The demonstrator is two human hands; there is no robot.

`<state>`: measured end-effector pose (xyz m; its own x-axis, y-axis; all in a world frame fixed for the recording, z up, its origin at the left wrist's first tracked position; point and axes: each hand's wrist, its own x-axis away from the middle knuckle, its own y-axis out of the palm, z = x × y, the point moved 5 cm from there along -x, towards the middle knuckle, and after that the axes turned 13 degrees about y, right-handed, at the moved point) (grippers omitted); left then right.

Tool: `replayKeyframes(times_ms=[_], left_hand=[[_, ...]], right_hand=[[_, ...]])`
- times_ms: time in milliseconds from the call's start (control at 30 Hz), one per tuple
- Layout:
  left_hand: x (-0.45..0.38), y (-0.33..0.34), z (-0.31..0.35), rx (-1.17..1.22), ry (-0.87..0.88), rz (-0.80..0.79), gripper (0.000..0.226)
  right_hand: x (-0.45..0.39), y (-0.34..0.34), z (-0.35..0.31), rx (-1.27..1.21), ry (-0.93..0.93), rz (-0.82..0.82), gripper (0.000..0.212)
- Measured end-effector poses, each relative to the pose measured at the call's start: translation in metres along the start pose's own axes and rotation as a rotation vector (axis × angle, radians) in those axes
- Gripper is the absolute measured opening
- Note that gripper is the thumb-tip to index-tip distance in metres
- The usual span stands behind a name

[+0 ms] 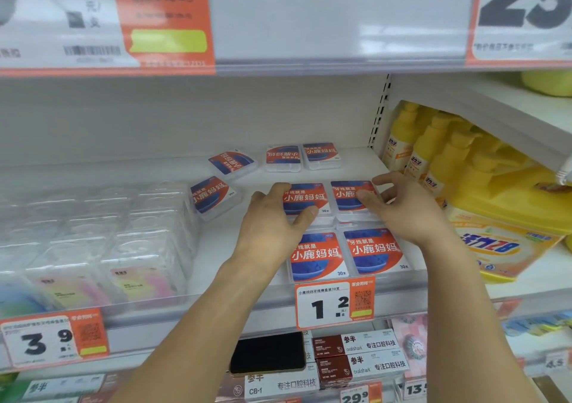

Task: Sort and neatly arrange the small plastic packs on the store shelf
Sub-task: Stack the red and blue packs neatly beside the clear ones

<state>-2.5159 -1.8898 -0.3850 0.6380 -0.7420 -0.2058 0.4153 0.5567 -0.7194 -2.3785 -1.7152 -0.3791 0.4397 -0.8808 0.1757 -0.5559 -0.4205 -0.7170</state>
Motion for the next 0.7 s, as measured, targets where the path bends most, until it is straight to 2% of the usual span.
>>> replayKeyframes(times_ms=[400, 433, 500, 567, 600, 633, 700], left_hand=[[0.001, 0.002, 0.004, -0.040, 0.004, -0.014, 0.063], [0.002, 0.001, 0.006, -0.038, 0.003, -0.020, 0.063], [0.004, -0.008, 0.010, -0.058, -0.004, -0.023, 0.065], [0.000, -0.028, 0.016, -0.136, 0.030, -0.017, 0.059], [-0.004, -0.042, 0.020, -0.173, 0.074, -0.005, 0.051], [-0.010, -0.058, 0.025, -0.193, 0.122, 0.015, 0.041], [-0.026, -0.091, 0.033, -0.223, 0.206, 0.045, 0.026]], right_hand=[[0.003, -0.002, -0.001, -0.023, 0.025, -0.051, 0.052], [0.004, -0.004, -0.001, -0.027, 0.022, -0.024, 0.055], [0.006, -0.018, -0.007, -0.063, -0.030, 0.138, 0.057], [0.015, -0.034, -0.029, -0.100, -0.137, 0.349, 0.048], [0.018, -0.036, -0.047, -0.100, -0.212, 0.393, 0.043], [0.020, -0.031, -0.067, -0.093, -0.292, 0.359, 0.038], [0.015, -0.002, -0.108, 0.004, -0.399, 0.124, 0.032]])
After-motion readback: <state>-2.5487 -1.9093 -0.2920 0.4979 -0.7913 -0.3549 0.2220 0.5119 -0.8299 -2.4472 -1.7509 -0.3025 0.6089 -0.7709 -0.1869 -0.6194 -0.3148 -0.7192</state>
